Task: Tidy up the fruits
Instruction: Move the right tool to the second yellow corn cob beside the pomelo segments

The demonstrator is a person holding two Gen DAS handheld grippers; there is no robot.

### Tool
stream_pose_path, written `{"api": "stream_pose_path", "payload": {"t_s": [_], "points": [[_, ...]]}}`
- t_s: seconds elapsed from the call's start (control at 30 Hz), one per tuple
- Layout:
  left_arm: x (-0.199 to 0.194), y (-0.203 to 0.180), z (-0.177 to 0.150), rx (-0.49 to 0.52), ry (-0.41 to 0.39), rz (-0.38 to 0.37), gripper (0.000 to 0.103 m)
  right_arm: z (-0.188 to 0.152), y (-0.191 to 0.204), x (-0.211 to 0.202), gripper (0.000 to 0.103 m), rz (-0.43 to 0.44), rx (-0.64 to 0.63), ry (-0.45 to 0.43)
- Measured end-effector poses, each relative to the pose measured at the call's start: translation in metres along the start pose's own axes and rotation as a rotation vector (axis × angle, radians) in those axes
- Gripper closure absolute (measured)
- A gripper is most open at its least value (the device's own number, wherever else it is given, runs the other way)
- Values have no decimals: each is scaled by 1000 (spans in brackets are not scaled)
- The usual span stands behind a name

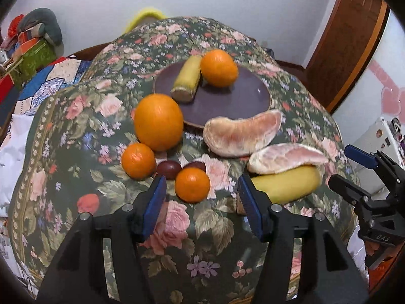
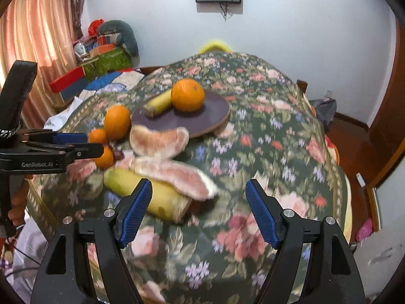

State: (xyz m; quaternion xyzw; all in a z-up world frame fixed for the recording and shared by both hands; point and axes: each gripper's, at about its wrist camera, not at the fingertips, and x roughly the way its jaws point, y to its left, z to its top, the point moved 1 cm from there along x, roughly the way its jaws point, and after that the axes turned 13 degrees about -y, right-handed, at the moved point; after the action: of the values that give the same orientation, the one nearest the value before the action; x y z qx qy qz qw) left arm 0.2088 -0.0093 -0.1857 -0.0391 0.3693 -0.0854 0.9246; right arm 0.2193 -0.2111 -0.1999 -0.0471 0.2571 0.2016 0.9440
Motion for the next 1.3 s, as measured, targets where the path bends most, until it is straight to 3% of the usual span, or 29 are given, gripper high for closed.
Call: {"api": "stream_pose_path", "payload": {"t_s": [0.3, 0.53, 0.97, 1.3], "points": [[26, -8, 2, 77, 43, 25, 42, -25, -5, 12, 29, -7, 37, 66], [29, -14, 1, 143, 69, 10, 42, -24, -10, 15, 26, -2, 75, 52], [11, -46, -14, 268, 20, 68, 42, -6, -21, 30, 26, -15, 128, 20], [-9, -7, -11, 76, 3, 24, 38, -1, 12, 27, 25, 52, 123, 43]]}}
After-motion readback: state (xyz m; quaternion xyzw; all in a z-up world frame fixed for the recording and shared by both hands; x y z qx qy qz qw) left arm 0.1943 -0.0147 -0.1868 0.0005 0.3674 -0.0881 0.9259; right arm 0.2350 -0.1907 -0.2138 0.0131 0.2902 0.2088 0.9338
